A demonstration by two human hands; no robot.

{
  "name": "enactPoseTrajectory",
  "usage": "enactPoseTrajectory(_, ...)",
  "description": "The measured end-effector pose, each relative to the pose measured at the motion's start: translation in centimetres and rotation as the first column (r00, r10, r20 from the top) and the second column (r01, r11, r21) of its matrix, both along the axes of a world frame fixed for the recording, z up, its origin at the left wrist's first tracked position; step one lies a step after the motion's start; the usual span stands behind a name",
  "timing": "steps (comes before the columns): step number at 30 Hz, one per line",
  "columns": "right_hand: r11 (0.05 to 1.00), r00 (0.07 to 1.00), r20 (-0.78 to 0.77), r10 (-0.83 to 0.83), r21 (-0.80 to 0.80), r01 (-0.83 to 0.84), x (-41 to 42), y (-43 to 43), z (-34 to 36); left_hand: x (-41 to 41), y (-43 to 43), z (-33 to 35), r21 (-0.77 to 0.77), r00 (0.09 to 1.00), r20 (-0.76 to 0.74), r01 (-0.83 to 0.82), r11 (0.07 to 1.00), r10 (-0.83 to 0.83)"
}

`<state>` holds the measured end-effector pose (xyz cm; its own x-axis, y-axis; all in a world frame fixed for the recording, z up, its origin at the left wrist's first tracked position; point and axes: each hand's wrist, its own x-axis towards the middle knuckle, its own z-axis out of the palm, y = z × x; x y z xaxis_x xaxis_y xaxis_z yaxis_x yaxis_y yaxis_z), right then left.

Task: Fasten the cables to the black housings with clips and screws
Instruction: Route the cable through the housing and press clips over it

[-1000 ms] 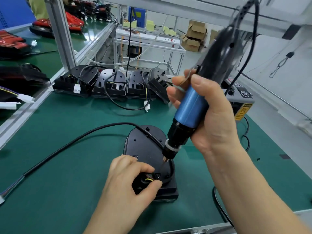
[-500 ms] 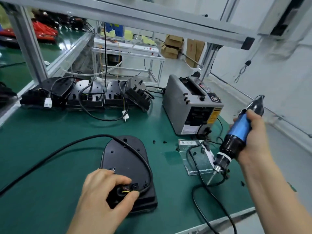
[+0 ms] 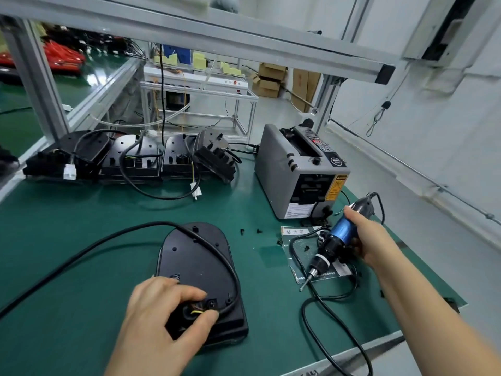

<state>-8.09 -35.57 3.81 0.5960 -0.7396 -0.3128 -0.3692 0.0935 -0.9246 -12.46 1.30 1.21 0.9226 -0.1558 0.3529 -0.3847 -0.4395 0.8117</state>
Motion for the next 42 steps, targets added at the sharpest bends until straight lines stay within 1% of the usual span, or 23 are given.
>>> enactPoseTrajectory(4,0.994,0.987,-0.143,0.075,-0.073,-0.086,0.4,-0.6,0.4,-0.1,0.0,0.0,0.004,1.000,0.000,0.001,1.000,-0.001)
enactPoseTrajectory(9,0.974,0.946,-0.276,0.170,-0.098,-0.203,0.6,-1.0,1.1,-0.1,0.0,-0.1,0.006,1.000,-0.018,-0.002,1.000,0.002)
enactPoseTrajectory(13,0.956,0.917,-0.343,0.203,-0.132,-0.261,0.5,-1.2,1.2,-0.2,-0.1,-0.1,-0.005,1.000,-0.027,-0.007,1.000,0.007)
enactPoseTrajectory(18,0.936,0.908,-0.371,0.192,-0.208,-0.283,0.7,-1.2,0.7,-0.2,0.0,-0.2,-0.008,1.000,-0.024,0.010,1.000,-0.011)
enactPoseTrajectory(21,0.914,0.910,-0.379,0.167,-0.287,-0.286,0.9,-0.7,0.3,-0.2,0.0,-0.2,-0.019,1.000,-0.022,0.007,1.000,-0.008)
enactPoseTrajectory(25,0.839,0.878,-0.471,0.085,-0.442,-0.318,1.0,-0.2,-0.1,-0.1,0.0,-0.1,-0.017,0.999,-0.034,0.005,1.000,-0.006)
enactPoseTrajectory(27,0.805,0.855,-0.517,0.046,-0.488,-0.339,0.9,-0.1,-0.3,-0.1,-0.1,-0.1,-0.020,0.999,-0.038,0.004,1.000,-0.005)
enactPoseTrajectory(32,0.754,0.821,-0.571,0.013,-0.534,-0.383,0.3,-0.1,0.4,-0.2,0.1,-0.1,-0.022,0.998,-0.058,0.015,1.000,-0.016)
enactPoseTrajectory(36,0.730,0.814,-0.581,0.025,-0.545,-0.411,-0.4,-0.5,0.7,-0.1,0.9,0.4,-0.061,0.994,-0.103,0.036,0.998,-0.042)
enactPoseTrajectory(39,0.698,0.795,-0.605,0.031,-0.557,-0.451,-0.8,-0.4,0.9,0.9,2.7,0.6,-0.120,0.994,-0.074,-0.087,0.989,0.079)
enactPoseTrajectory(41,0.653,0.777,-0.630,0.009,-0.585,-0.481,-1.0,-0.3,1.0,1.7,4.1,0.4,-0.099,0.987,-0.066,-0.156,0.983,0.150)
enactPoseTrajectory(42,0.629,0.767,-0.641,-0.012,-0.602,-0.493,-1.2,-0.1,1.0,1.9,4.5,0.4,-0.074,0.985,-0.076,-0.159,0.984,0.154)
